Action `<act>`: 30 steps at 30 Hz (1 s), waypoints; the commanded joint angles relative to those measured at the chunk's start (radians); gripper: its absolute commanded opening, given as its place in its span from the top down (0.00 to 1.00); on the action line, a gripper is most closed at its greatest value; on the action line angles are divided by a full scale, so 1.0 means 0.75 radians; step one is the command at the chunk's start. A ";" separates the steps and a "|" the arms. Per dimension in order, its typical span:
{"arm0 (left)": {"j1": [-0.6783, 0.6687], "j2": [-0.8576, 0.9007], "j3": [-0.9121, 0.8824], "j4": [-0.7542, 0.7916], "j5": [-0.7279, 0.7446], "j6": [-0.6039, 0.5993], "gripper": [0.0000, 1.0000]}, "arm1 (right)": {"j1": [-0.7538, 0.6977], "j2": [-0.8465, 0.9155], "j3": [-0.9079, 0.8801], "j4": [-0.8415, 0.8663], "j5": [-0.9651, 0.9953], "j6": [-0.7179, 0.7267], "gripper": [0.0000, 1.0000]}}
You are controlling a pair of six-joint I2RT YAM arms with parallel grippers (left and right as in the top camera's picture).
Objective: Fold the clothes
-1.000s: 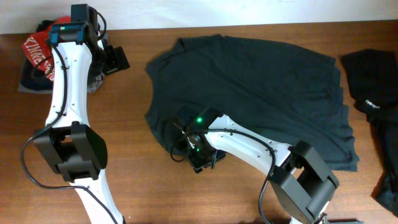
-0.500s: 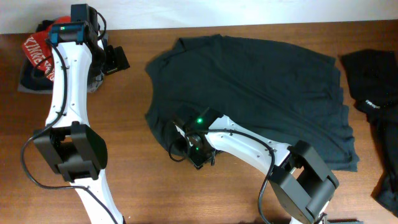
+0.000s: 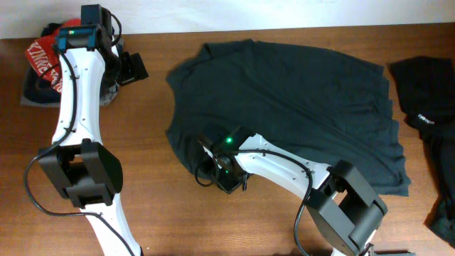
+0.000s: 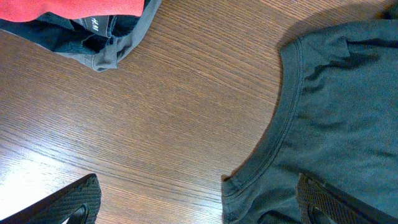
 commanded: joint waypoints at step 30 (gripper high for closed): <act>0.001 -0.021 0.015 0.008 0.011 -0.018 0.01 | 0.227 0.004 0.339 -0.470 -0.904 -0.232 0.53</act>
